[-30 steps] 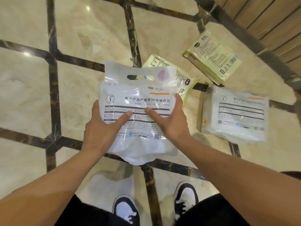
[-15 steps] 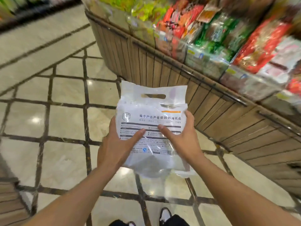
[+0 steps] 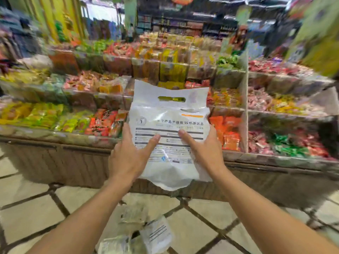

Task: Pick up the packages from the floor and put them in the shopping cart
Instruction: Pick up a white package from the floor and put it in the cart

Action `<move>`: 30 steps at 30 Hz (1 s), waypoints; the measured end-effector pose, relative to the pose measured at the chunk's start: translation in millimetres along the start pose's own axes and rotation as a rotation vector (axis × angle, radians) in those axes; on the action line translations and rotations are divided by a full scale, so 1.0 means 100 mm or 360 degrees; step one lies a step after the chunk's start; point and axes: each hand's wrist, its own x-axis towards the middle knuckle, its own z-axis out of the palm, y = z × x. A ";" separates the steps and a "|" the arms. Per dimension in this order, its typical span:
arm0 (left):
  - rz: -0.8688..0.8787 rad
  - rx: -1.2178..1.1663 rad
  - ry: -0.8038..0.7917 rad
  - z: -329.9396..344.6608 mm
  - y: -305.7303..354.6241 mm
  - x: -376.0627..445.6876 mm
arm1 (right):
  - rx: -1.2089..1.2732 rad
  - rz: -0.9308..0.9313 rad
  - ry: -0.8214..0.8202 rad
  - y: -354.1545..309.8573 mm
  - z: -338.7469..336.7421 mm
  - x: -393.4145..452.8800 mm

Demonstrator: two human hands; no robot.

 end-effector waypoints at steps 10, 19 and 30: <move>0.0500 -0.0247 -0.0432 1.31 1.93 -0.71 | -0.0116 0.0155 0.0610 0.39 -2.53 -0.41; 0.0673 -0.0469 -0.0769 3.30 3.85 -2.17 | -0.0332 0.0258 0.0981 1.43 -5.27 -0.86; 0.1002 -0.0624 -0.1295 5.34 5.89 -3.97 | -0.0432 0.0587 0.1454 2.51 -8.01 -1.60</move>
